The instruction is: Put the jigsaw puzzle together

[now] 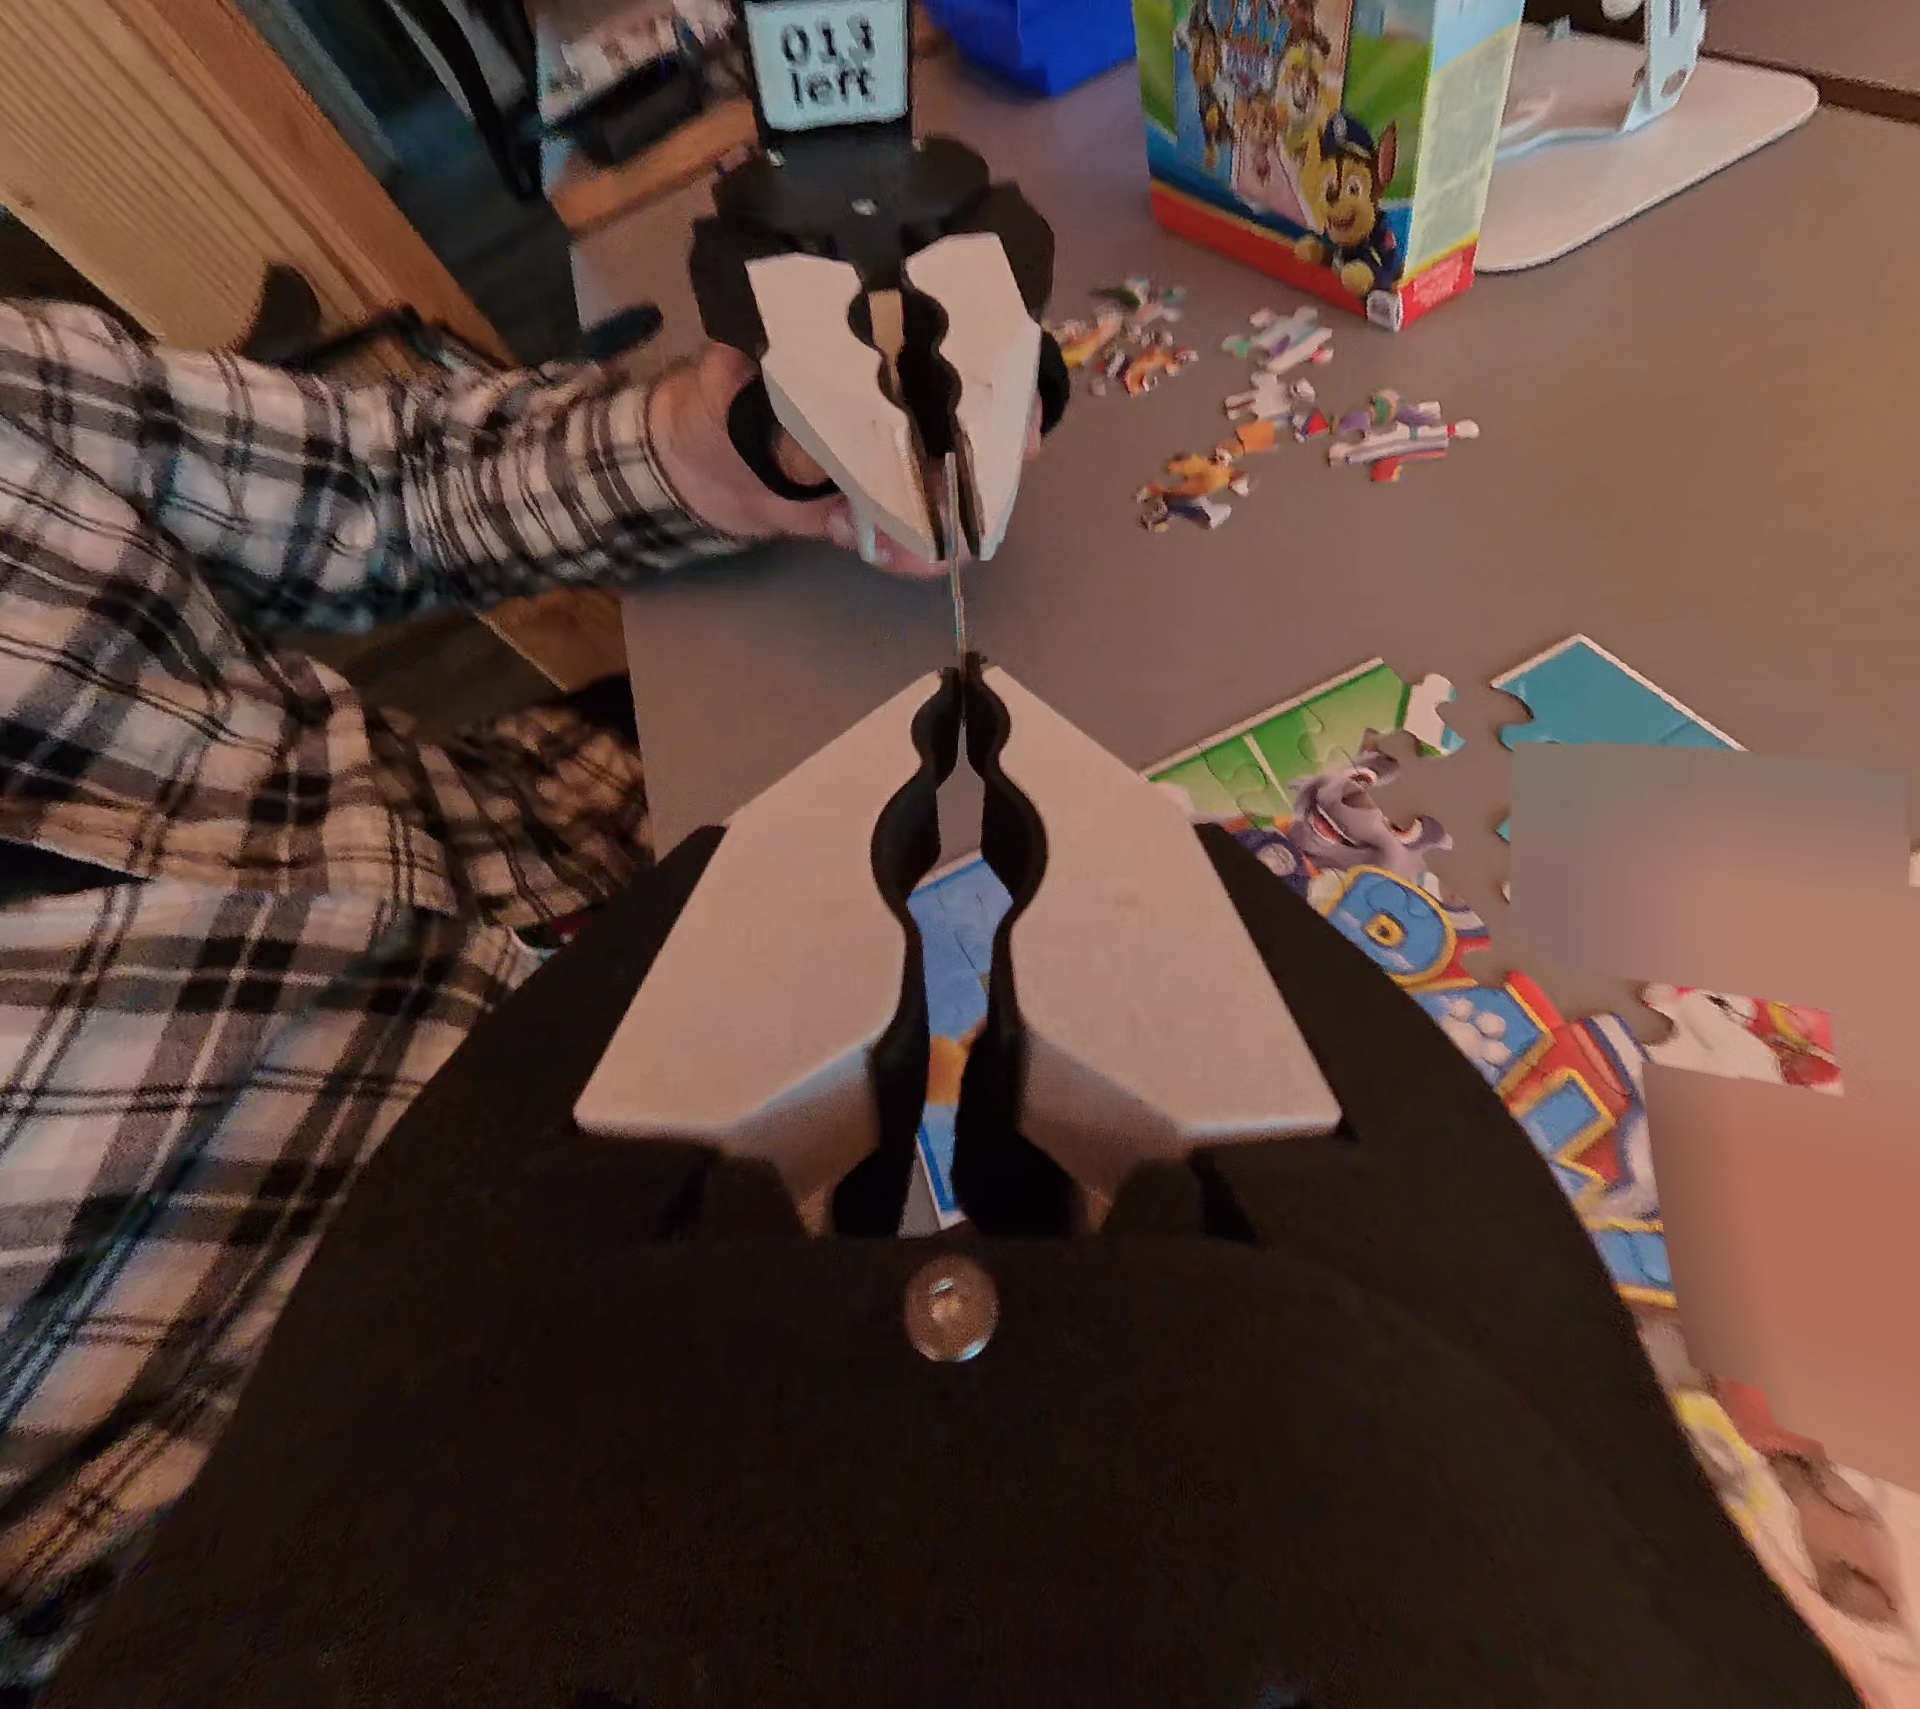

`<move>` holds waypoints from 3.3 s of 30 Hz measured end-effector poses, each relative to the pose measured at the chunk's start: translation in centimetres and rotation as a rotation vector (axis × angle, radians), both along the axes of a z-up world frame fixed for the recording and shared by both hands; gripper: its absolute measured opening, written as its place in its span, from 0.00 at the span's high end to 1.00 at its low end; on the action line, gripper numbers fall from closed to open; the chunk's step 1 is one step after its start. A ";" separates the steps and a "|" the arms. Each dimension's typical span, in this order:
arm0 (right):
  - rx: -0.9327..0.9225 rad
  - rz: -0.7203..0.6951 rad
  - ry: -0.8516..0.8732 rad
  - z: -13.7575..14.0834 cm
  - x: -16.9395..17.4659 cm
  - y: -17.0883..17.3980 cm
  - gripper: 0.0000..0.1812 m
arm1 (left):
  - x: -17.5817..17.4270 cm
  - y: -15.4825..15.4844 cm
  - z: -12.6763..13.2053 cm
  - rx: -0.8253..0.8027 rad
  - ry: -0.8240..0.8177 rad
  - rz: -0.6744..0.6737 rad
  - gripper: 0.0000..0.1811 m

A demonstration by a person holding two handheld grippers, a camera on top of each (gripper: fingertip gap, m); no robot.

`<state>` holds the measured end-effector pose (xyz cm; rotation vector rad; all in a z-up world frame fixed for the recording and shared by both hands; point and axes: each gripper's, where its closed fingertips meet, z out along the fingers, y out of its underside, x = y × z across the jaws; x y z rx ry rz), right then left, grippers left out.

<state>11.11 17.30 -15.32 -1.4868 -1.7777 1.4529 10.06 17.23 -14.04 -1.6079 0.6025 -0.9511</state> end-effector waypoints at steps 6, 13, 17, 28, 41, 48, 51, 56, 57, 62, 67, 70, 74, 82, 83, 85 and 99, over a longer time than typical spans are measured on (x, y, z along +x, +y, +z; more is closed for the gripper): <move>0.166 0.069 -0.177 -1.3 0.4 1.0 1.00 | 0.2 0.5 -1.5 -0.057 0.054 -0.026 1.00; 0.242 -0.109 -0.034 -0.4 -1.4 4.0 0.91 | -2.1 2.3 -0.3 -0.100 -0.155 0.083 1.00; 0.549 -0.229 0.053 -0.5 -2.0 4.7 0.84 | -2.6 2.9 0.0 -0.122 -0.240 0.106 1.00; 1.028 -0.331 0.040 -0.7 -2.5 5.8 0.95 | -2.5 3.9 -0.3 -0.167 -0.286 0.128 1.00; 0.778 -0.012 -0.284 -7.0 -3.1 9.9 0.96 | -6.8 7.3 -5.7 -0.306 0.002 0.364 0.93; 0.800 0.159 -0.535 -10.9 -4.1 11.5 0.96 | -8.2 8.4 -10.1 -0.378 0.277 0.417 0.91; 0.817 0.207 -0.604 -11.7 -4.4 12.0 0.96 | -8.3 8.9 -10.9 -0.381 0.341 0.427 0.91; 0.810 0.251 -0.657 -12.4 -5.0 12.2 0.96 | -8.6 9.8 -11.9 -0.393 0.442 0.439 0.90; 0.814 0.261 -0.665 -12.4 -5.0 12.2 0.96 | -8.6 9.9 -12.1 -0.397 0.453 0.434 0.90; 0.812 0.279 -0.687 -12.4 -5.3 12.2 0.96 | -8.5 10.2 -12.8 -0.403 0.526 0.430 0.90; 0.805 0.275 -0.713 -12.4 -5.3 12.4 0.96 | -8.5 10.5 -13.1 -0.413 0.548 0.433 0.90; 0.792 0.270 -0.731 -12.4 -5.3 12.5 0.95 | -8.7 10.9 -13.4 -0.427 0.568 0.429 0.91; 0.768 0.269 -0.719 -12.4 -5.5 12.3 0.93 | -8.7 10.7 -13.5 -0.434 0.593 0.413 0.92; 0.720 0.223 -0.625 -11.6 -6.2 11.9 0.95 | -8.8 10.5 -13.5 -0.442 0.612 0.405 0.93; 0.734 0.222 -0.632 -12.0 -6.2 11.9 0.96 | -8.9 10.5 -13.5 -0.443 0.603 0.405 0.93; 0.715 0.214 -0.612 -12.3 -6.5 11.6 0.98 | -8.8 10.5 -13.5 -0.446 0.594 0.402 0.92; 0.713 0.197 -0.593 -12.2 -6.9 11.5 1.00 | -8.3 10.7 -13.5 -0.420 0.624 0.380 0.91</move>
